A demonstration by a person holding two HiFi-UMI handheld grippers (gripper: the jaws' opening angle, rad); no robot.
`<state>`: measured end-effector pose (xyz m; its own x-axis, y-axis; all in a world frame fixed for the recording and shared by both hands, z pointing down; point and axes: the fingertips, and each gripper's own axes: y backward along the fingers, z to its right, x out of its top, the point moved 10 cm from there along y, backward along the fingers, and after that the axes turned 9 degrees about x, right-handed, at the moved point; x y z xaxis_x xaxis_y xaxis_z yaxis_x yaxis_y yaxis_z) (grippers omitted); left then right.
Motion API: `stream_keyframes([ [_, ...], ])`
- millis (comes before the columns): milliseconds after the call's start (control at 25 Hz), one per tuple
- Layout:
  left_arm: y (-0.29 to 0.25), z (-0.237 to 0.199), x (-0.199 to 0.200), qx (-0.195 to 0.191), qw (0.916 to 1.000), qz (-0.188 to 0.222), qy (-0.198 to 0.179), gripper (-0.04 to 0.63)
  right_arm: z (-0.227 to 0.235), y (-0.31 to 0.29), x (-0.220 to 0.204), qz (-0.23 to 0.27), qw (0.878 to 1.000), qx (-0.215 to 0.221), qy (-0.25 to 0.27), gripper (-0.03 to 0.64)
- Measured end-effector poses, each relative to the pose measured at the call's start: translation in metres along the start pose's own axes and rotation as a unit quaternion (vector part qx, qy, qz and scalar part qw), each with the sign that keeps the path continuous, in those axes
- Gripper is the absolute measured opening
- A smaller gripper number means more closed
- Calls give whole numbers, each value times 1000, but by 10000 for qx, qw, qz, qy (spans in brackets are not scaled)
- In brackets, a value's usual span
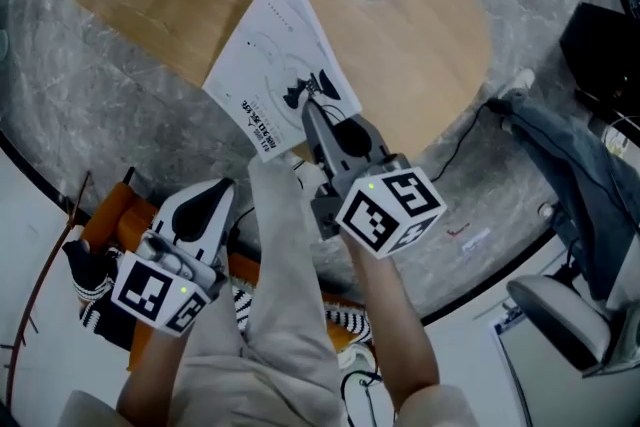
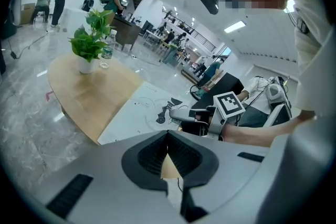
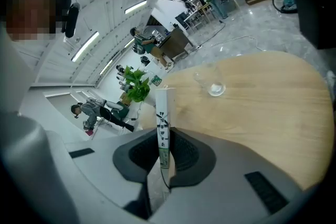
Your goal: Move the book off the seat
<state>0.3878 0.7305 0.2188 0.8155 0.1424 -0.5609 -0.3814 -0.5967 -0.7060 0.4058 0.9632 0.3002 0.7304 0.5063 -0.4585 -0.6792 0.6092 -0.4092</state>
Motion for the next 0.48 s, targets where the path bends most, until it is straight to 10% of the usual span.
stream_keyframes([
  [480, -47, 1, 3, 58, 9995, -97, -308, 5, 51, 19, 4, 482, 9956, -451, -659, 44],
])
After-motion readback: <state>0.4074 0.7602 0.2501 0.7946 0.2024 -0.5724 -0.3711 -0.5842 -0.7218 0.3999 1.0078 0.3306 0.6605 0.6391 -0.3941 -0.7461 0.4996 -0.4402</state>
